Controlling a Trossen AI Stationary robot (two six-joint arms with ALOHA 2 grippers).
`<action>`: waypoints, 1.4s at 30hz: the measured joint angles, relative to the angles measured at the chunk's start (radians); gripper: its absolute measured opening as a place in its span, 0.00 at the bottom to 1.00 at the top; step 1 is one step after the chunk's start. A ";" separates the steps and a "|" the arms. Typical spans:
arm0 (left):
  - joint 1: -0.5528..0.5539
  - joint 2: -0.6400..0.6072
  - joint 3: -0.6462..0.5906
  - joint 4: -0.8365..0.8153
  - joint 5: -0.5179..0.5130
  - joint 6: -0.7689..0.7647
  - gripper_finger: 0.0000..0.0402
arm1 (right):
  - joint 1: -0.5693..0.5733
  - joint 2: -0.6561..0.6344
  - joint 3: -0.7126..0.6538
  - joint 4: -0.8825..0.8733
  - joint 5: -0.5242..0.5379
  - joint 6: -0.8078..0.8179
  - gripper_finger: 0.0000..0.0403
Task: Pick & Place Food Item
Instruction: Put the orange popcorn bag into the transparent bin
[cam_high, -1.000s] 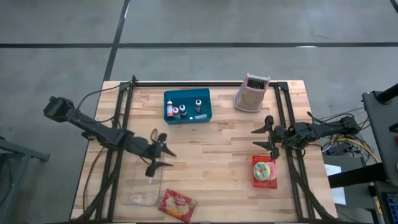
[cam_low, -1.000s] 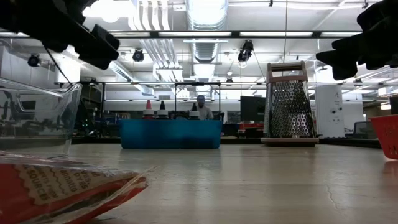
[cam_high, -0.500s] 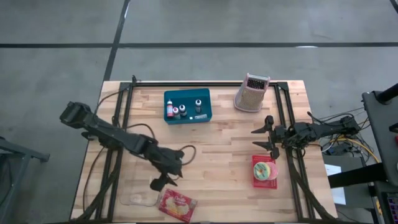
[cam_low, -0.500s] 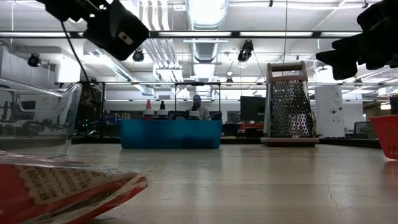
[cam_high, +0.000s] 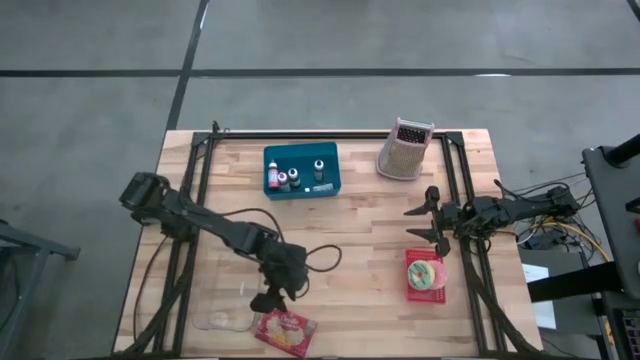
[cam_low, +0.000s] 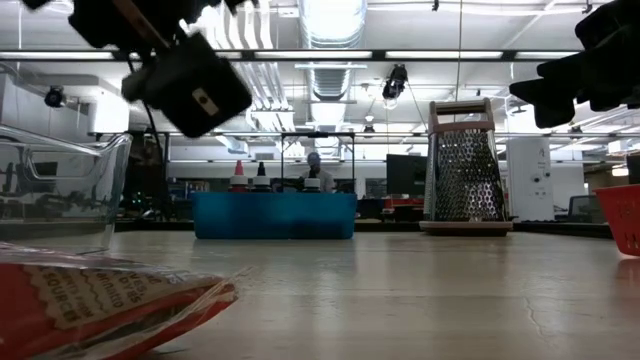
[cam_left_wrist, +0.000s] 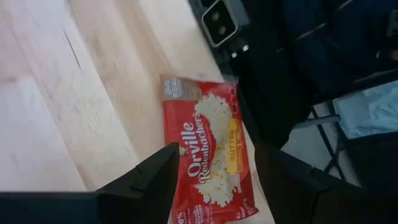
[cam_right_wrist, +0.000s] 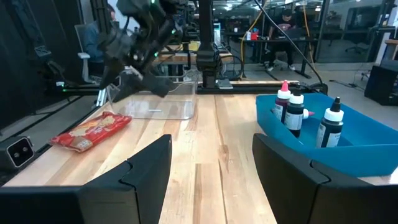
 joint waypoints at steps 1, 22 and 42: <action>0.001 0.013 0.002 -0.001 0.006 -0.006 0.54 | 0.000 0.000 0.000 0.000 0.000 0.000 0.54; 0.002 0.203 0.062 0.005 0.107 -0.033 0.65 | 0.000 0.001 0.000 0.001 -0.003 0.001 0.54; -0.017 0.312 0.061 0.024 0.174 -0.044 0.65 | 0.000 0.000 0.000 0.008 -0.002 0.001 0.54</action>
